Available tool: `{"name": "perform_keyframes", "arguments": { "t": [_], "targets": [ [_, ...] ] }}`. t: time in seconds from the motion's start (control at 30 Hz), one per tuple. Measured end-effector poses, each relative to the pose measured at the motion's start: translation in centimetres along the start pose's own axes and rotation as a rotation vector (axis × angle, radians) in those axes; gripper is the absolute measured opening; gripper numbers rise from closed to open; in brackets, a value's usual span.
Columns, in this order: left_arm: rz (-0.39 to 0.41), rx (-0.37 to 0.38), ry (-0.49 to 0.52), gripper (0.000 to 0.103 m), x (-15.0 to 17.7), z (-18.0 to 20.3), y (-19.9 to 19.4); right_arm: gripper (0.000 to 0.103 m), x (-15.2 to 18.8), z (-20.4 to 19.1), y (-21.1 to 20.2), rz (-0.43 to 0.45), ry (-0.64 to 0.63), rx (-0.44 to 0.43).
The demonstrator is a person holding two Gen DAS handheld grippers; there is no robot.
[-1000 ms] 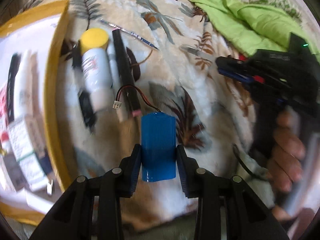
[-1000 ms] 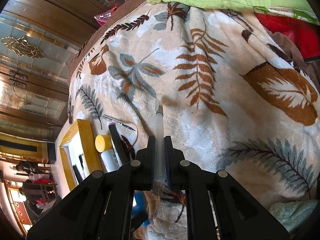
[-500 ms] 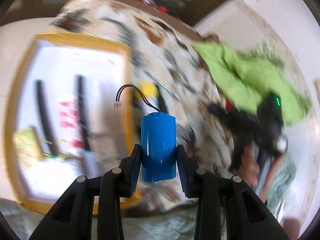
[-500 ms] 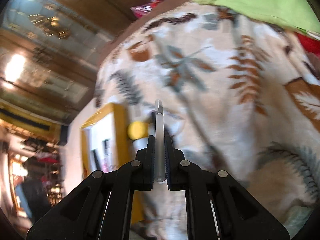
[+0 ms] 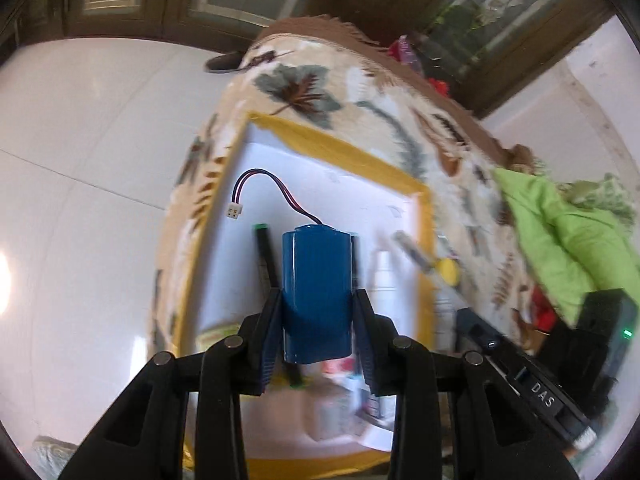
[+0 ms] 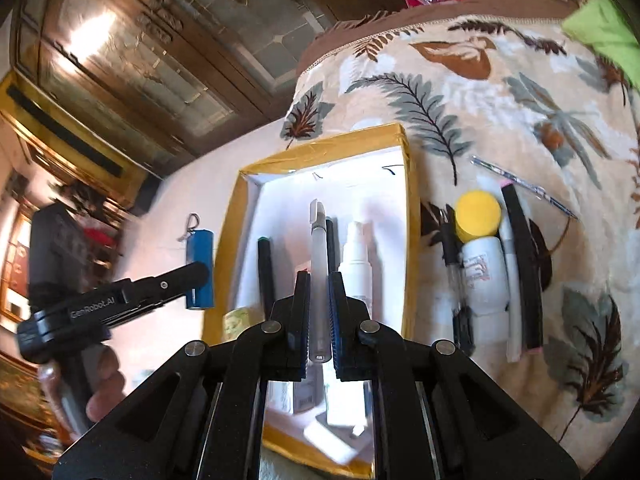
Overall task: Organize rigid objects
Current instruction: 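Carry the clear stick with the right tool while the left tool carries the battery over the tray, then lower the clear stick into the tray with the right tool while the left tool places the battery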
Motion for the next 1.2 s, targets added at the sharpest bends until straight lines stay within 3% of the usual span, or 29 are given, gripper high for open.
{"name": "perform_keyframes", "arguments": {
  "t": [0.2,0.37,0.8,1.2],
  "targets": [
    [-0.036,-0.063,-0.02,0.034,0.3,-1.7,1.8,0.008,-0.1,0.0,1.4,0.056,-0.062,0.193],
    [-0.019,-0.136,-0.007,0.034,0.2,-2.1,2.9,0.008,0.7,0.4,3.8,-0.001,-0.086,0.279],
    [-0.039,-0.338,0.065,0.034,0.6,-2.9,5.0,0.008,1.9,0.5,5.6,-0.076,-0.109,0.303],
    [-0.057,-0.324,0.015,0.035,0.2,-2.8,5.8,0.008,2.7,1.4,6.9,-0.14,-0.067,0.299]
  ]
}}
Point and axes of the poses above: each gripper's, at about its wrist camera, not at the fingertips, and y roughly the way its jaws point, z to its right, x to its underside, the point moved 4 cm from there along y, roughly the way its jaws point, and after that the axes turned 7 degrees about z, right-handed, at the moved point
